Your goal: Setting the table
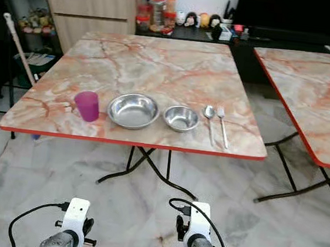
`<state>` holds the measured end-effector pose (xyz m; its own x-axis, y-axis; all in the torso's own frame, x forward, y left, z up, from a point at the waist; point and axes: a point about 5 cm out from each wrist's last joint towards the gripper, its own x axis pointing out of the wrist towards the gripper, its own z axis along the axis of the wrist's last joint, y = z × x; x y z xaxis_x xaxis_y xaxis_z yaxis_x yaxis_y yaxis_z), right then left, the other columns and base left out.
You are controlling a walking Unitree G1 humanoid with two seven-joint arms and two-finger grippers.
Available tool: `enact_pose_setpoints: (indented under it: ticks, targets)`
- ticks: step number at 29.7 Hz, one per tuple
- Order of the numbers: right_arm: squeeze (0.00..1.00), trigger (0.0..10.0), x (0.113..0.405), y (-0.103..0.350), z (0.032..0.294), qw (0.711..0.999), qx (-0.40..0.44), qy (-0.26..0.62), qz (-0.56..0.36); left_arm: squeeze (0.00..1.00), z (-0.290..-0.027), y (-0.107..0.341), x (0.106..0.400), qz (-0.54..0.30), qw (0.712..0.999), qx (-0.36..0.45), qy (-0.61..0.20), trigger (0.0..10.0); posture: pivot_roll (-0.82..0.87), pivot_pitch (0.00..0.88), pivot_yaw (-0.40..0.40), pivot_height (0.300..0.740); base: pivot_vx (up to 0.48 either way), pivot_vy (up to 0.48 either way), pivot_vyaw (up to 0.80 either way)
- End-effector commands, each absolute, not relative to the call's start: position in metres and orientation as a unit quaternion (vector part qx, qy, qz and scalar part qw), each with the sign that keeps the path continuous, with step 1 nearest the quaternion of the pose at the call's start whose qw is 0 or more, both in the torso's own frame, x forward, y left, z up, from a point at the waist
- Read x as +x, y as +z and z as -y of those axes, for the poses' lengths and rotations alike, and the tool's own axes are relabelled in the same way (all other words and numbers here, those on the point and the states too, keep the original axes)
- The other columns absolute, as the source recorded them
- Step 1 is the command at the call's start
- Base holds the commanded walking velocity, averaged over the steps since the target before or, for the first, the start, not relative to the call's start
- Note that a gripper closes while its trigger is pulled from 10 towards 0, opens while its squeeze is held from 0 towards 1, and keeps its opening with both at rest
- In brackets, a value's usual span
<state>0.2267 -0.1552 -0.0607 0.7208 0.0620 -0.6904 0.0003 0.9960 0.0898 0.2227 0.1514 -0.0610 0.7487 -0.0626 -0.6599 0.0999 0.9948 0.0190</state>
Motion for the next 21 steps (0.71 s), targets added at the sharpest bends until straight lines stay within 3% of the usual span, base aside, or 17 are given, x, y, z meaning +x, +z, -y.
enact_pose_setpoints:
  ticks: [1, 14, 21]
  targets:
    - [0.00, 10.0, 0.2309, -0.0580, 0.1545, 0.929, 0.040, 0.019, -0.367, 0.00, -0.1525, -0.0610, 0.2232, -0.354, 0.934, 0.026, -0.040, 10.0, 0.02, 0.000, 0.008, 0.740, 0.292, 0.000, 0.00]
    - [0.00, 10.0, 0.2300, -0.0588, 0.1541, 0.928, 0.042, 0.017, -0.370, 0.00, -0.1534, -0.0610, 0.2231, -0.354, 0.934, 0.028, -0.040, 10.0, 0.02, 0.000, 0.010, 0.740, 0.297, 0.000, 0.00]
    - [0.00, 10.0, 0.2295, -0.0591, 0.1542, 0.928, 0.039, 0.018, -0.371, 0.00, -0.1534, -0.0608, 0.2233, -0.354, 0.934, 0.028, -0.040, 10.0, 0.02, 0.000, 0.010, 0.740, 0.303, 0.000, -0.60]
